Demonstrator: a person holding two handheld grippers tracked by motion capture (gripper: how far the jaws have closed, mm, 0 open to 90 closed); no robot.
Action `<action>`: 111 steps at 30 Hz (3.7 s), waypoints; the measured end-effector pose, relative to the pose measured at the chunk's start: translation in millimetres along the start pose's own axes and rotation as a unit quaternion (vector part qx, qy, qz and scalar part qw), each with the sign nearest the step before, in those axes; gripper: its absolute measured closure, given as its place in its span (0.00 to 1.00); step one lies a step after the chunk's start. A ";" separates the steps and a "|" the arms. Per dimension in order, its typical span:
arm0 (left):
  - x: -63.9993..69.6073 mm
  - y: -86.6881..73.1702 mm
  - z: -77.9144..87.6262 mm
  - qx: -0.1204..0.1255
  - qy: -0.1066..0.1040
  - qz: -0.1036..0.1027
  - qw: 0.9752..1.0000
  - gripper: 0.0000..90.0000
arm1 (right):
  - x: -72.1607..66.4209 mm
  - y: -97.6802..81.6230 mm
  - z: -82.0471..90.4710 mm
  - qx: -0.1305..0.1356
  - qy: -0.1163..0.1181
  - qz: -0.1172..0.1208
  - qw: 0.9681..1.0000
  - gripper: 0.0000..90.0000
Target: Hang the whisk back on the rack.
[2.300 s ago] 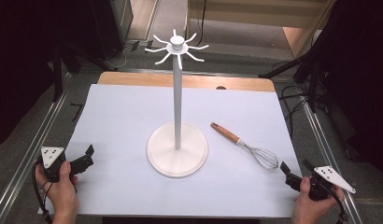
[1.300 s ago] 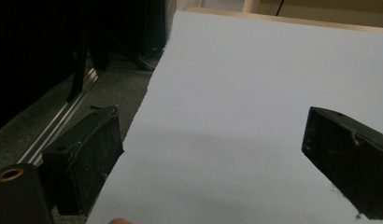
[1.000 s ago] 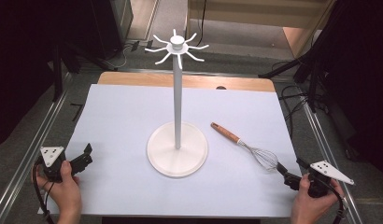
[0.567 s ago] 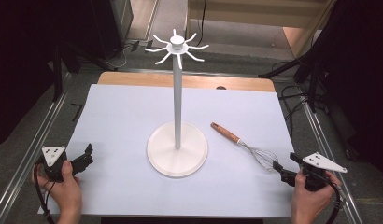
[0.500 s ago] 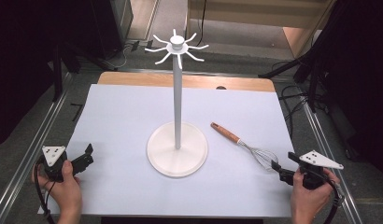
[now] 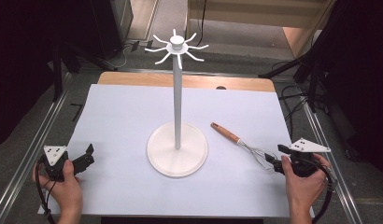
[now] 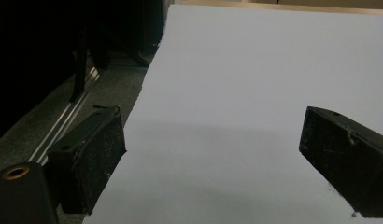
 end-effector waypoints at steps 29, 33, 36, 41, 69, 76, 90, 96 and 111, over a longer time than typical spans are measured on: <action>1.3 -1.0 -1.6 -0.010 0.000 -0.008 1.000 0.08 | -6.7 25.9 -40.3 -0.160 0.023 0.100 0.982 0.38; 1.8 -1.1 -1.6 -0.011 -0.001 -0.010 1.000 0.08 | -9.1 26.5 -48.2 -0.190 0.023 0.116 0.975 0.34; 2.0 -1.1 -1.6 -0.010 0.000 -0.013 1.000 0.08 | -11.3 26.6 -53.5 -0.211 0.027 0.122 0.970 0.32; 2.2 -1.0 -2.0 -0.009 0.001 -0.014 1.000 0.08 | -14.0 28.6 -61.1 -0.231 0.029 0.133 0.963 0.30; 2.2 -1.2 -2.2 -0.012 0.001 -0.014 1.000 0.08 | -31.3 45.3 -89.8 -0.300 0.067 0.143 0.941 0.44; 1.9 -1.3 -2.6 -0.013 0.000 -0.012 1.000 0.08 | -35.4 50.4 -96.5 -0.310 0.064 0.146 0.937 0.48; 1.9 -1.4 -2.7 -0.014 0.000 -0.012 1.000 0.08 | -42.0 59.1 -109.0 -0.331 0.068 0.155 0.928 0.51; 2.0 -1.5 -2.8 -0.015 -0.001 -0.012 1.000 0.08 | -47.3 63.8 -111.2 -0.346 0.081 0.157 0.921 0.54; 1.7 -1.4 -3.2 -0.015 -0.003 -0.009 1.000 0.08 | -55.0 65.9 -125.0 -0.360 0.073 0.182 0.912 0.61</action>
Point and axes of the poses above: each handheld gripper's, and its own axes: z roughly backward along the jaws, y roughly out of its top, x roughly to its right, the point moved 9 cm from there along -z, roughly forward along the jaws, and after that the axes turned 4 degrees about -y, right-handed, at the moved point
